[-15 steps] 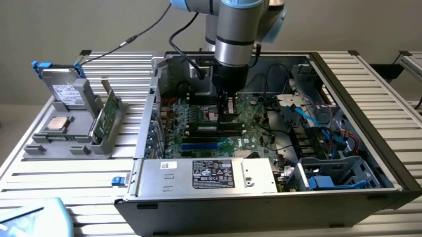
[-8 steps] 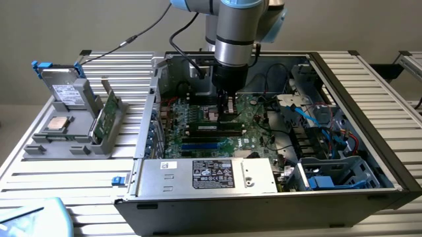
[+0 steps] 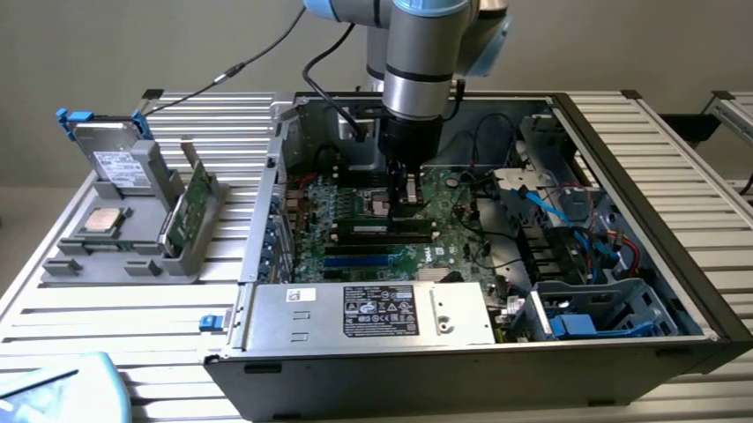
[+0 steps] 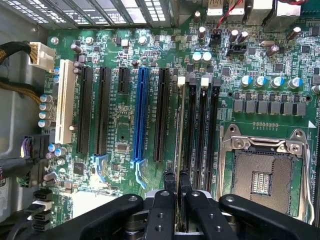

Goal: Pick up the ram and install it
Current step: 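Insert the ram into the slot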

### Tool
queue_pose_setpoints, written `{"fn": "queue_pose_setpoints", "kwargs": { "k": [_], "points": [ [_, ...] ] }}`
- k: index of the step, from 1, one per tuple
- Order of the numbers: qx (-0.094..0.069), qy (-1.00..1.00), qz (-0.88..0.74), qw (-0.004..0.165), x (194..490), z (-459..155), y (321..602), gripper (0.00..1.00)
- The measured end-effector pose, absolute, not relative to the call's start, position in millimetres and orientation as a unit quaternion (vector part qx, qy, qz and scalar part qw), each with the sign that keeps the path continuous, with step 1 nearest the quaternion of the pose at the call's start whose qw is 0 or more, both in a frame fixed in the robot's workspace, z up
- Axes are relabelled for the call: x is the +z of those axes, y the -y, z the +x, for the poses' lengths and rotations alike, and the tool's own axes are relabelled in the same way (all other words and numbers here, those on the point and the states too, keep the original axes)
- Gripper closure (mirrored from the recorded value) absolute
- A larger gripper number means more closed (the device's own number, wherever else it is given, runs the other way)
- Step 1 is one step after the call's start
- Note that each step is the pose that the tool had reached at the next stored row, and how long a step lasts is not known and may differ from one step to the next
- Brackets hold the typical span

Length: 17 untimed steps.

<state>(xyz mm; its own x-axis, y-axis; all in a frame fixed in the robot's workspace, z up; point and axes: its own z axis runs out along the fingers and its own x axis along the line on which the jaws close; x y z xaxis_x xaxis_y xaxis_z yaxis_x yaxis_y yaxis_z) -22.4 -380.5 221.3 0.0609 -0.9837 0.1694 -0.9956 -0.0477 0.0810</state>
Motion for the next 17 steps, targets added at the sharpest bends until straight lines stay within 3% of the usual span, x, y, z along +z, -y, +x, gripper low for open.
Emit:
{"fn": "queue_pose_setpoints", "kwargs": {
  "k": [17],
  "points": [
    [0.038, 0.684, 0.723, 0.092, 218.2, -21.6, 379.8, 0.86]
  ]
}}
